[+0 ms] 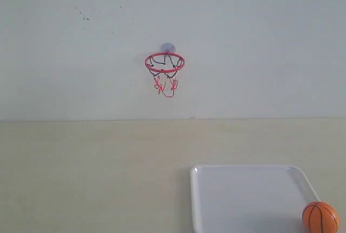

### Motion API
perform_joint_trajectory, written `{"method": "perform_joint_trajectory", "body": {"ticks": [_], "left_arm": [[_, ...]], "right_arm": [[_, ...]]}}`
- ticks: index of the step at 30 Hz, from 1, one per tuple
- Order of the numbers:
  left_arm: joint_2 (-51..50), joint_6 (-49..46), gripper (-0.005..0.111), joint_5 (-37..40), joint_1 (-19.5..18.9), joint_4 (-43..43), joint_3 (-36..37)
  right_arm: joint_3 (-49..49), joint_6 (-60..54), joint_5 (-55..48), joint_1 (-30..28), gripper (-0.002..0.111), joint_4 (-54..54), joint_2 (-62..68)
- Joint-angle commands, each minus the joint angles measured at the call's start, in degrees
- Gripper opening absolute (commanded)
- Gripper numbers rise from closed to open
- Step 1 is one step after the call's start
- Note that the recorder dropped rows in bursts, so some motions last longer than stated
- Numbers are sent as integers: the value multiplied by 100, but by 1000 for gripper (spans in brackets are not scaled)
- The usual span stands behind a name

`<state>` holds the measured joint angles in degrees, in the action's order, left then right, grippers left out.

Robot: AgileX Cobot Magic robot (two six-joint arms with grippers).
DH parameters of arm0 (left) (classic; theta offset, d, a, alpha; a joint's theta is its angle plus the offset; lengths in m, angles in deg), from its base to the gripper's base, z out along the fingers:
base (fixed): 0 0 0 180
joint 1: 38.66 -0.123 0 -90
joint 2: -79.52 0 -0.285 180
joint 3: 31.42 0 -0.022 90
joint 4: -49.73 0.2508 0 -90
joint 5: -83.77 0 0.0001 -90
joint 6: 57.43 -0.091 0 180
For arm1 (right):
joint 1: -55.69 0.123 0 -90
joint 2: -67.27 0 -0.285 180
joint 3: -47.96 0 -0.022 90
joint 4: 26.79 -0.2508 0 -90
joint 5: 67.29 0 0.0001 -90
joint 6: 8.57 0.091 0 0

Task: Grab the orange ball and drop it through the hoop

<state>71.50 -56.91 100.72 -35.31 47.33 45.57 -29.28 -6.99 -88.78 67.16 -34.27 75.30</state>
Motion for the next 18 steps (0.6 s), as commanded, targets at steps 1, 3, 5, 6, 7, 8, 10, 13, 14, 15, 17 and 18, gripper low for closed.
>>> {"method": "perform_joint_trajectory", "body": {"ticks": [1,3,5,6,7,8,10,13,14,15,17,18], "left_arm": [[23,-8,4,-52,20,12,23],[23,-8,4,-52,20,12,23],[23,-8,4,-52,20,12,23],[23,-8,4,-52,20,12,23],[23,-8,4,-52,20,12,23],[23,-8,4,-52,20,12,23],[23,-8,4,-52,20,12,23],[23,-8,4,-52,20,12,23],[23,-8,4,-52,20,12,23],[23,-8,4,-52,20,12,23],[23,-8,4,-52,20,12,23],[23,-8,4,-52,20,12,23]], "right_arm": [[2,-24,169,-36,0,37,-24],[2,-47,516,-36,0,37,-24],[2,-47,1060,-36,0,37,-24],[2,-47,1391,-36,0,37,-24],[2,-47,1695,-36,0,37,-24],[2,-47,1965,-36,0,37,-24],[2,-47,2722,-36,0,37,-24],[2,-23,4242,-36,0,37,-24],[2,-35,4749,-36,0,37,-24],[2,15,5410,-36,0,-26,-24],[2,43,6451,-36,0,-153,-24],[2,43,6730,-36,0,-367,-24]]}}
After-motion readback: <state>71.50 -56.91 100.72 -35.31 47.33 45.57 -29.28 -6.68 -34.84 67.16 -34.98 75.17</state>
